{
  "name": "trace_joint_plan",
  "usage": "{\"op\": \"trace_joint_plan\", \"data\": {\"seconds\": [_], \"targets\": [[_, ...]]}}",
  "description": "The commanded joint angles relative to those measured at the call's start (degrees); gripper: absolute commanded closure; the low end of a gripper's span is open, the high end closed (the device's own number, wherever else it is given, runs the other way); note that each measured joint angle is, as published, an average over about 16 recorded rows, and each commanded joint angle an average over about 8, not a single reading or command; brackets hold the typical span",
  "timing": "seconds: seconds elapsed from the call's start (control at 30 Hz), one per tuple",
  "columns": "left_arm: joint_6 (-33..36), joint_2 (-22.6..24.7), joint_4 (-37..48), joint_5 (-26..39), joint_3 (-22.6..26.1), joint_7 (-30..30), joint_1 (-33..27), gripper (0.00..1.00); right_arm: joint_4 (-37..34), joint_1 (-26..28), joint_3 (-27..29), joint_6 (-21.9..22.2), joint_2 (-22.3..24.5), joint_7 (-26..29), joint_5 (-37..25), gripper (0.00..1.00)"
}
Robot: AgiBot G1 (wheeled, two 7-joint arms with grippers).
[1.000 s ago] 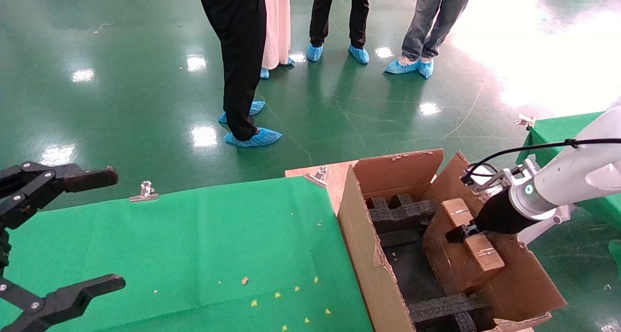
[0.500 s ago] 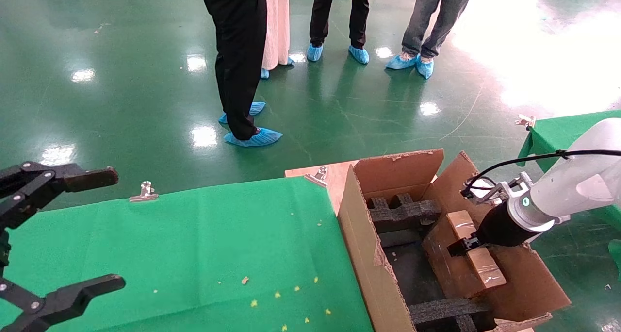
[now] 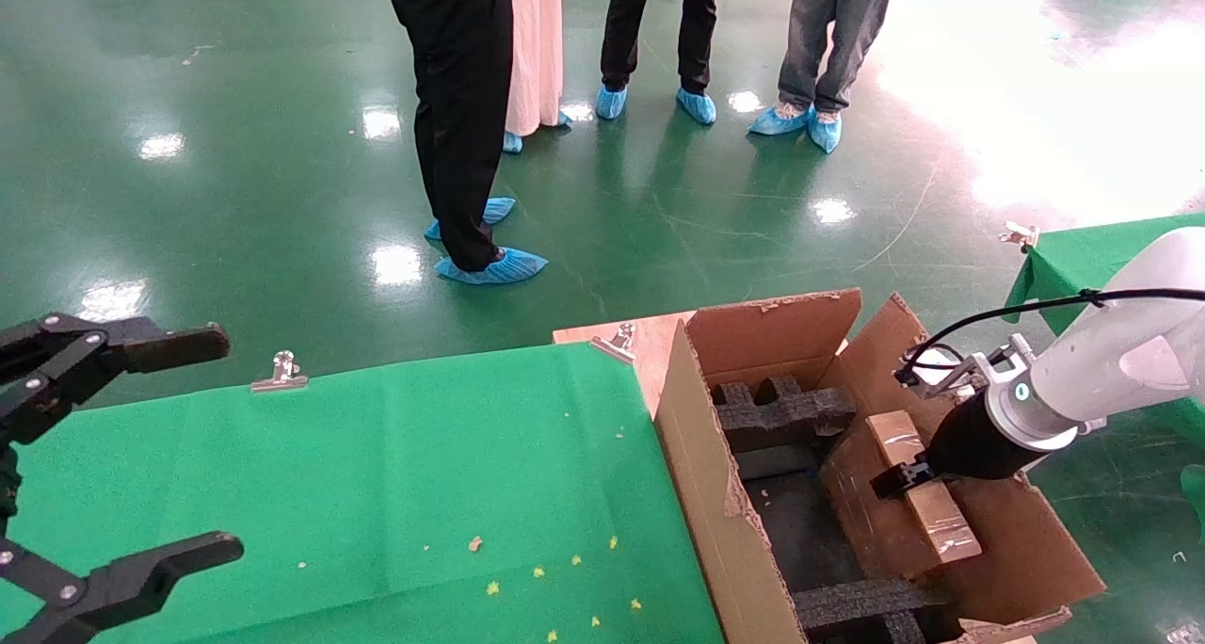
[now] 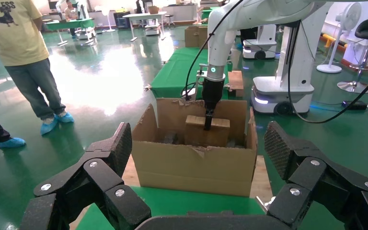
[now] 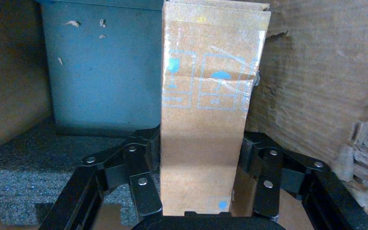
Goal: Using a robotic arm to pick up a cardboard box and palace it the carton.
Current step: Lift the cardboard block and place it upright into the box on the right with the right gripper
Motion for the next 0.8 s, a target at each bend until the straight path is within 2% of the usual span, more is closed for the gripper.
{"op": "trace_joint_plan", "data": {"seconds": [0.03, 0.53, 0.8], "targets": [[0.0, 0.0, 0.0, 0.0, 0.0, 0.0, 0.0, 0.0, 0.1, 0.0, 0.0, 0.0, 0.1, 0.1, 0.0, 0.0], [0.0, 0.0, 0.0, 0.0, 0.0, 0.0, 0.0, 0.0, 0.5, 1.3, -0.1, -0.3, 0.1, -0.1, -0.2, 0.0], [0.0, 0.0, 0.0, 0.0, 0.0, 0.0, 0.0, 0.0, 1.2, 6.1, 0.4, 0.2, 0.2, -0.9, 0.0, 0.0]]}}
